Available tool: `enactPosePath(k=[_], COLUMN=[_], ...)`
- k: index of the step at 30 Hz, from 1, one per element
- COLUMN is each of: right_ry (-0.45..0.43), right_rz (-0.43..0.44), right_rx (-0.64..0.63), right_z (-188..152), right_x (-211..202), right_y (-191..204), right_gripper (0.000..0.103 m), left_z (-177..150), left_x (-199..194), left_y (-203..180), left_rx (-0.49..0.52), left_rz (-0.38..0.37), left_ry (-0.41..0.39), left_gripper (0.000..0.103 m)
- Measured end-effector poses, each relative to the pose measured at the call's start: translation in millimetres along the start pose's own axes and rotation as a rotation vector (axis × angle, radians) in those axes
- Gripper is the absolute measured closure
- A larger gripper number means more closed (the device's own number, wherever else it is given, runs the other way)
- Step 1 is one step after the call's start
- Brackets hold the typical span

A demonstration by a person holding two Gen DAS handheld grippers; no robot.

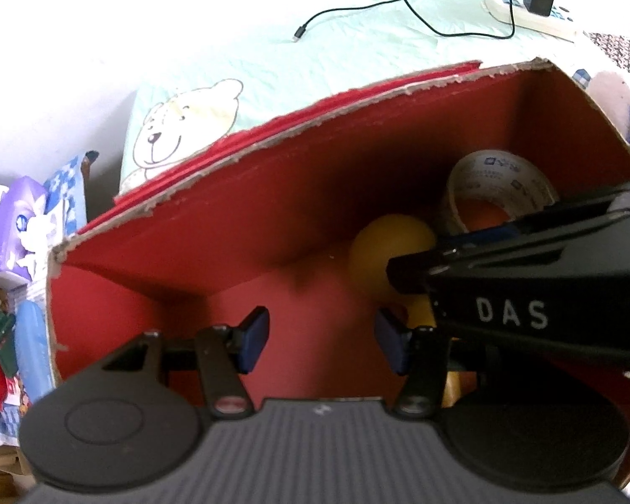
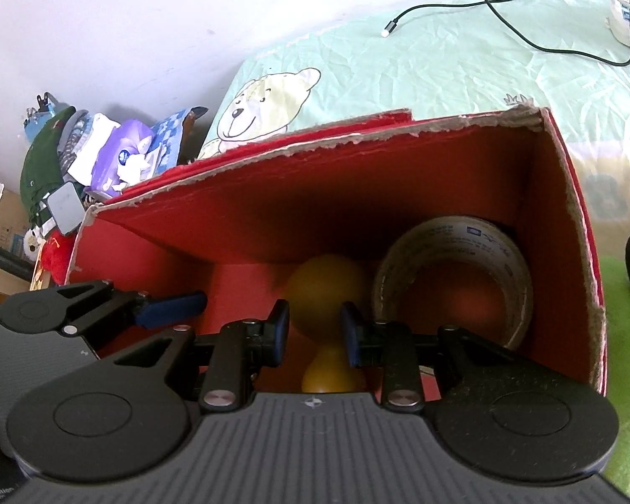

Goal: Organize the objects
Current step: 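Release the gourd toy beside the tape roll and withdraw the right gripper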

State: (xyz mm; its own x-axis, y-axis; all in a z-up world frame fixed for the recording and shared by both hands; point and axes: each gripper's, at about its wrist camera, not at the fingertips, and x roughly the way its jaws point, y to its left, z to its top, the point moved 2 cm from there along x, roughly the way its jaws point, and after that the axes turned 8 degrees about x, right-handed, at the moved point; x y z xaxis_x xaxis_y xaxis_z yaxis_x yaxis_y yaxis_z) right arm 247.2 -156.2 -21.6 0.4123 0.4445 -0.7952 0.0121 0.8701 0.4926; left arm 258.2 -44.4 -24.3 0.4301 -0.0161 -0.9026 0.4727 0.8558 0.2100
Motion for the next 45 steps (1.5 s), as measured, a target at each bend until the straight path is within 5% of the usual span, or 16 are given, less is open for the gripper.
enactPosePath(k=[28, 42, 45], right_ry=[-0.06, -0.275, -0.324], right_rz=[0.023, 0.118, 0.157], right_rx=[-0.022, -0.059, -0.078], right_z=[-3.3, -13.0, -18.9], right_x=[-7.6, -54.5, -76.2], right_y=[1.5, 5.5, 4.7], right_gripper=[0.073, 0.073, 0.073], left_z=[-2.7, -19.4, -32.4], left_x=[-0.3, -42.2, -63.9], left_y=[-5.1, -8.6, -5.5], left_rx=[-0.004, 0.02, -0.028], left_rz=[0.072, 0.117, 0.079], left_ry=[-0.041, -0.219, -0.253], left_gripper=[0.044, 0.044, 0.044])
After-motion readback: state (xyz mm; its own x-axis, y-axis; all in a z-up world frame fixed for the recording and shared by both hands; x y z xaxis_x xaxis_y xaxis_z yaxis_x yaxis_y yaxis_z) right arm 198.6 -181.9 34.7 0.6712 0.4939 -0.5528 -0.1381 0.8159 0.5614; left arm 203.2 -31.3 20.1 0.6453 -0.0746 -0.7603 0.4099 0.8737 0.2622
